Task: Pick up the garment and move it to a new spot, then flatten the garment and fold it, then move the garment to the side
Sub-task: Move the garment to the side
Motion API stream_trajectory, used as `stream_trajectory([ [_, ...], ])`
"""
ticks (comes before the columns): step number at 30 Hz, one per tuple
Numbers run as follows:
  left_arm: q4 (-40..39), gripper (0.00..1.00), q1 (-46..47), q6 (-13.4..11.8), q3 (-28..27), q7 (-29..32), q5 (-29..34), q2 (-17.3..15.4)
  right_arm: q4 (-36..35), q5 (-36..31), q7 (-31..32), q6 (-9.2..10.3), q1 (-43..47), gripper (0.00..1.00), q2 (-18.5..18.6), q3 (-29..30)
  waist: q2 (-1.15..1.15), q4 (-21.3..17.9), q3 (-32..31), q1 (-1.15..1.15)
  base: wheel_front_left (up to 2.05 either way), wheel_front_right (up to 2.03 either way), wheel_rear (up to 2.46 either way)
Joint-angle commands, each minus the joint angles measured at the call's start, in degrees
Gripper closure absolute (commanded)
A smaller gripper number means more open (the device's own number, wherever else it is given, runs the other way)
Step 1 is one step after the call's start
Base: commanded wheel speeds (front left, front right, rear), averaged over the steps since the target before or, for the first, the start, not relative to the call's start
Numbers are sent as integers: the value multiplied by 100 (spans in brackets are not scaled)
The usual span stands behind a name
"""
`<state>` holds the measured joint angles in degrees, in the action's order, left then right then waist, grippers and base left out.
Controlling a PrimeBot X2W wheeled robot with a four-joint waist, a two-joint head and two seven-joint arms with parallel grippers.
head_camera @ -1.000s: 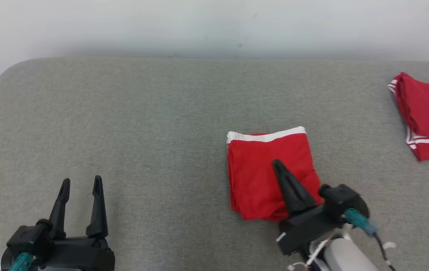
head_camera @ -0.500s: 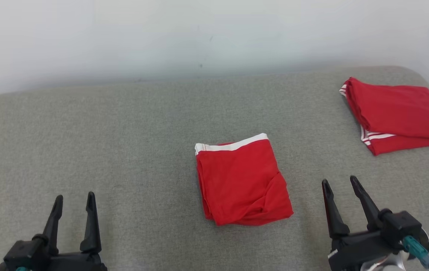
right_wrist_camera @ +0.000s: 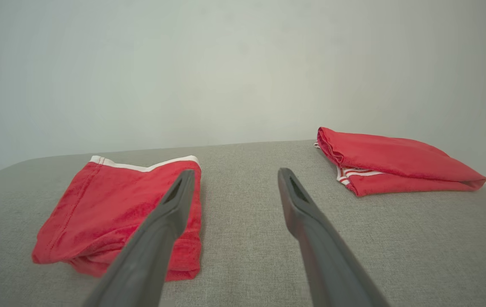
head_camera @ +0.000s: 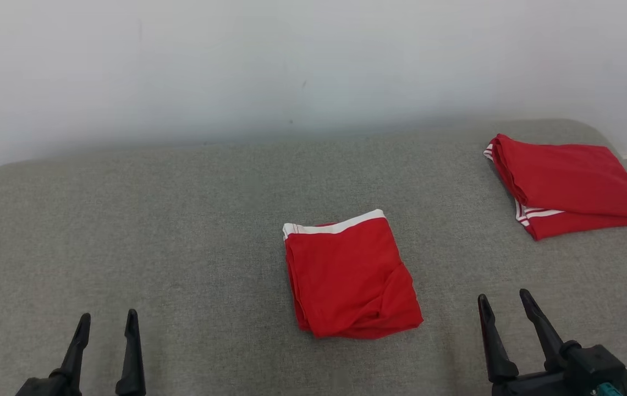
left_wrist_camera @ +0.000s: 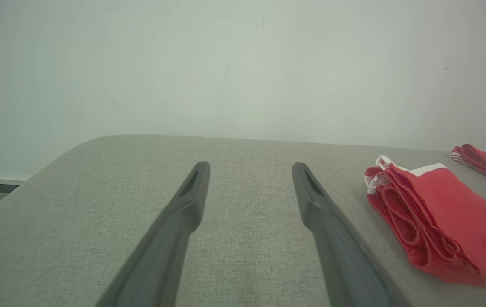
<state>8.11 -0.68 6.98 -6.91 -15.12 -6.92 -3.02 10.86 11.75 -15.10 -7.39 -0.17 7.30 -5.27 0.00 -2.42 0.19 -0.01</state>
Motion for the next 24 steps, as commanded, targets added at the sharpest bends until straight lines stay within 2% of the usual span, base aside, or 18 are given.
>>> stream_trajectory([
  [1, -54, 0, -89, -25, -35, 3, 17, -5, -49, -35, -3, -15, 76, 0, -12, -22, 0, 28, -25, 1, 0, 0, 0],
  [9, -192, 0, -234, 3, -89, 3, -29, -51, -116, -36, -4, -15, 168, 0, -4, -255, 0, 152, -66, 1, 0, 0, 0],
  [24, -490, 0, -443, 37, -20, 3, -164, -82, -202, -113, 80, -15, 265, 0, -83, -111, 0, 208, -85, 1, 0, 0, 0],
])
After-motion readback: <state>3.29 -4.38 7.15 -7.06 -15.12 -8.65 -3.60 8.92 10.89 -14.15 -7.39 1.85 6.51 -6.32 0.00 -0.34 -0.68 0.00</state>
